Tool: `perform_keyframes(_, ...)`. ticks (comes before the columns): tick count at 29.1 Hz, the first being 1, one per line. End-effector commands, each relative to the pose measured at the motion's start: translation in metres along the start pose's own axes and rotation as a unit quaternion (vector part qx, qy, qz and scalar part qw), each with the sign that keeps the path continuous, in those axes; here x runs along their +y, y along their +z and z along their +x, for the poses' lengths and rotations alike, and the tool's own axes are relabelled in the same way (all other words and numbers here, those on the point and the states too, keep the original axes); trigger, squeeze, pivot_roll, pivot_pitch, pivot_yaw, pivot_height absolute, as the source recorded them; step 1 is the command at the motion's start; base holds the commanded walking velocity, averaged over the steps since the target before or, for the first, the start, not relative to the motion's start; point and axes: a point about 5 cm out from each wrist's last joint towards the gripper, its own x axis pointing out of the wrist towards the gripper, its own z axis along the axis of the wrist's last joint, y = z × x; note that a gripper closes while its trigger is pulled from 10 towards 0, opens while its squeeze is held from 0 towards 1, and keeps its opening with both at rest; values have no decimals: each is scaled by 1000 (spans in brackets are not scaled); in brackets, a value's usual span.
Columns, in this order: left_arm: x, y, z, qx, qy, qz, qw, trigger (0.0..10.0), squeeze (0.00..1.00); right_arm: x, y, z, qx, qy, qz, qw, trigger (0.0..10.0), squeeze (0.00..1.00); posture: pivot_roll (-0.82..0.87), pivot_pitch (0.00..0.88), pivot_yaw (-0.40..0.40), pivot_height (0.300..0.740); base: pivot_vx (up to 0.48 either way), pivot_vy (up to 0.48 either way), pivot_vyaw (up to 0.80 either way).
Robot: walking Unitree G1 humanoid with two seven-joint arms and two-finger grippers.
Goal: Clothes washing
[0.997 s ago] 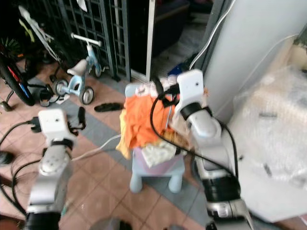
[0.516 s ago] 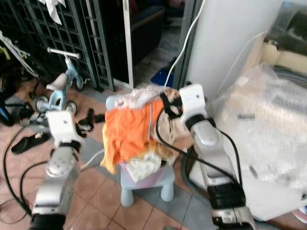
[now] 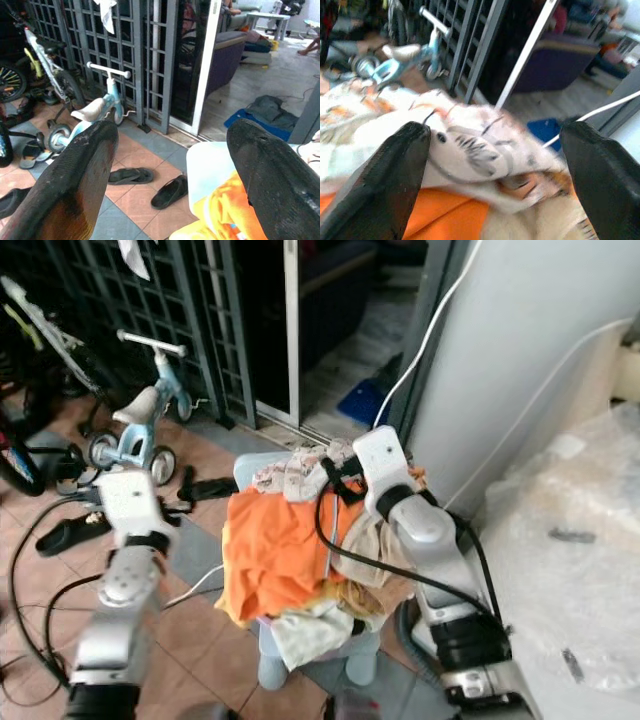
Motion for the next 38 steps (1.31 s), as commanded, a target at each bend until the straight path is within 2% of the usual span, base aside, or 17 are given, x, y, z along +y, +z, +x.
perform_keyframes(1,6,1,-1,1,13,6,1000,10000,0,7,-3,3,18,24,-4,1000,7569,0,-23,0,-28,740,0,0,0)
perform_keyframes(2,6,0,-1,2,13,6,1000,10000,0,9,-6,3,25,30,-5,999,3608,0,-23,0,-28,740,0,0,0)
perform_keyframes(3,6,0,-2,2,13,6,1000,10000,0,10,-7,3,29,35,-5,999,980,0,-20,0,-31,740,0,0,0)
perform_keyframes(4,6,0,-2,3,13,6,1000,10000,0,12,-9,3,33,41,-3,999,0,0,-20,0,-32,740,0,0,0)
perform_keyframes(15,4,0,-2,6,10,4,1000,10000,0,21,-12,8,43,58,-7,997,0,0,-22,0,-36,740,0,0,0)
perform_keyframes(19,4,0,-3,7,10,4,1000,10000,0,21,-12,11,44,42,-7,998,0,0,-19,0,-40,740,0,0,0)
perform_keyframes(22,4,-1,-4,8,12,4,1000,10000,0,20,-2,15,17,21,0,1000,0,0,-14,0,-43,740,0,0,0)
perform_keyframes(23,4,-1,-5,8,13,4,1000,10000,0,19,3,16,6,11,1,1000,2000,0,-10,0,-47,740,0,0,0)
perform_keyframes(25,4,-2,-7,11,11,1,1000,10000,0,17,8,18,-9,1,6,1000,1804,0,-6,0,-50,740,0,0,0)
perform_keyframes(26,4,-2,-8,11,10,1,1000,10000,0,16,11,19,-15,-4,8,1000,431,0,-3,0,-52,740,0,0,0)
perform_keyframes(27,5,-1,-9,12,9,1,1000,10000,0,15,13,20,-21,-8,9,1000,0,0,0,0,-54,740,0,0,0)
perform_keyframes(32,9,-2,-15,17,13,2,1000,10000,0,16,13,23,-20,-12,0,1000,0,0,19,0,-69,740,0,0,0)
perform_keyframes(33,10,-3,-16,18,14,4,1000,10000,0,17,12,24,-17,-12,-3,1000,3451,0,20,0,-70,740,0,0,0)
perform_keyframes(34,10,-3,-17,19,15,4,1000,10000,0,17,11,25,-11,-14,-8,1000,7686,0,23,0,-72,740,0,0,0)
perform_keyframes(35,11,-3,-18,20,16,5,1000,10000,0,17,9,26,-1,-16,-13,1000,9059,0,23,0,-73,740,0,0,0)
perform_keyframes(36,11,-3,-18,20,17,5,1000,10000,0,17,5,27,13,-13,-15,1000,10000,0,25,2,-75,740,0,0,0)
perform_keyframes(38,12,-3,-20,22,18,6,1000,10000,0,20,-11,28,66,1,-24,998,10000,0,29,4,-80,740,0,0,0)
